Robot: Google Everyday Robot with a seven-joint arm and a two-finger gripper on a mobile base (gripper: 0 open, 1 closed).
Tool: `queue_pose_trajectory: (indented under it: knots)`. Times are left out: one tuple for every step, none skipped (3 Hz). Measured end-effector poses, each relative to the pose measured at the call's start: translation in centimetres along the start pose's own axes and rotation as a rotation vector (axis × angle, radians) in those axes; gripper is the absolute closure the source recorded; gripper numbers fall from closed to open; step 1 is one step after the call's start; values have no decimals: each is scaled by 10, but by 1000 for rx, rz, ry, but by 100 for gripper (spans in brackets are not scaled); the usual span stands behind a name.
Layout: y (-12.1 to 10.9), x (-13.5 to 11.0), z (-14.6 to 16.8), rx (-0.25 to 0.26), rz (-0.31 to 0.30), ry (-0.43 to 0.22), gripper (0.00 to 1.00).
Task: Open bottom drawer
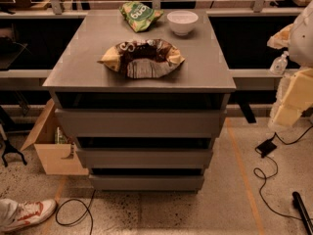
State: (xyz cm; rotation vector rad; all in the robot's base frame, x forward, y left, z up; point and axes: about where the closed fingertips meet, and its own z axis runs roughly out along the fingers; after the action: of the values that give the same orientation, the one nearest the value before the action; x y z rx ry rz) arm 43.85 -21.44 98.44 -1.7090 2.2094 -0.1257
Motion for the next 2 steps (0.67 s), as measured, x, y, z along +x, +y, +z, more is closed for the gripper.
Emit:
queue_pose_trajectory:
  knots:
    - [0,0,0,0,0,0,0]
    - [8,4,24,-4,-14,-5,0]
